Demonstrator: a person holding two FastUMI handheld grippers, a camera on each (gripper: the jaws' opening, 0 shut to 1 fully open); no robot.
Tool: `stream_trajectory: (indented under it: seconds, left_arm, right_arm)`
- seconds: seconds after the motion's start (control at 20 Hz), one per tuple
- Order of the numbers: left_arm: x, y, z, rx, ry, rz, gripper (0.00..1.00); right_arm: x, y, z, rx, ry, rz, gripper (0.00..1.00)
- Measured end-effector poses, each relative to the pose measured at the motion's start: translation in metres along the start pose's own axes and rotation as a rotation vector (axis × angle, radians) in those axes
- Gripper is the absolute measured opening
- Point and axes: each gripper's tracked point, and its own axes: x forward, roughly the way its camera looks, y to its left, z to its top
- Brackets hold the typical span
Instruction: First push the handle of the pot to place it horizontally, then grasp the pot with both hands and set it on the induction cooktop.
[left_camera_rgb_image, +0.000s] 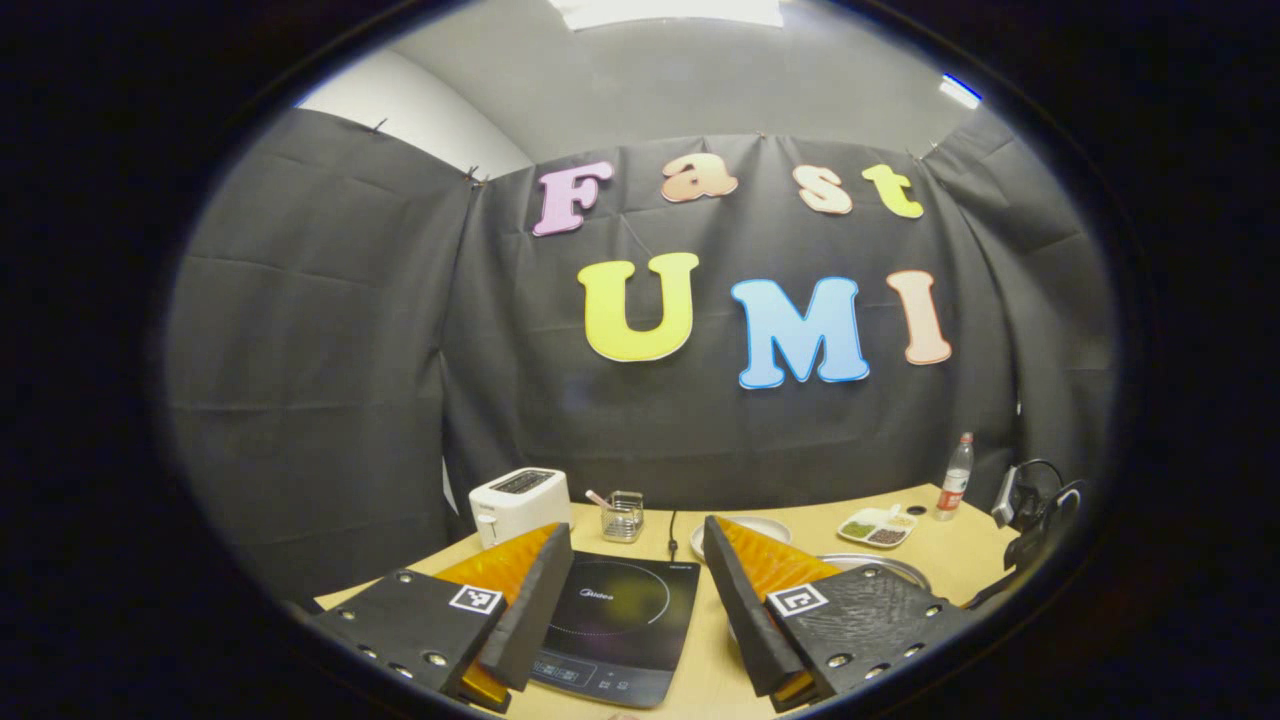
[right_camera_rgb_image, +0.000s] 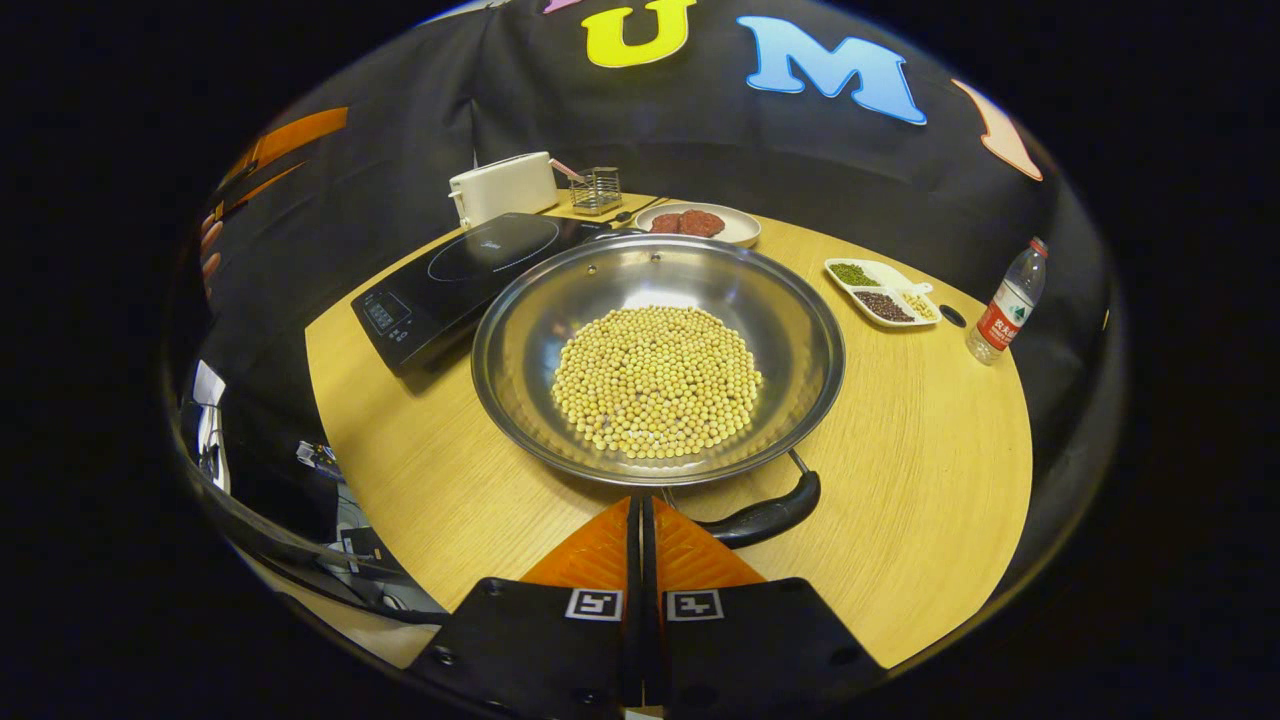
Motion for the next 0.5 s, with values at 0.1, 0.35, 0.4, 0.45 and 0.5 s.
stream_trajectory:
  seconds: [0.1,0.35,0.4,0.45,0.5]
  left_arm:
    - [0.005,-0.007,0.001,0.004,-0.001,-0.008,0.78]
    - [0.015,-0.025,-0.005,0.009,0.012,-0.034,0.78]
    - [0.016,-0.029,-0.005,0.006,0.014,-0.041,0.78]
    - [0.017,-0.032,-0.007,-0.001,0.014,-0.047,0.78]
    - [0.018,-0.035,-0.007,-0.006,0.016,-0.052,0.78]
  right_arm:
    - [0.001,-0.01,0.002,0.013,-0.001,-0.013,0.0]
    - [0.005,-0.034,0.009,0.033,-0.009,-0.05,0.02]
    - [0.006,-0.038,0.008,0.032,-0.005,-0.059,0.02]
    - [0.007,-0.043,0.01,0.033,-0.007,-0.065,0.02]
    - [0.008,-0.047,0.011,0.037,-0.007,-0.071,0.02]
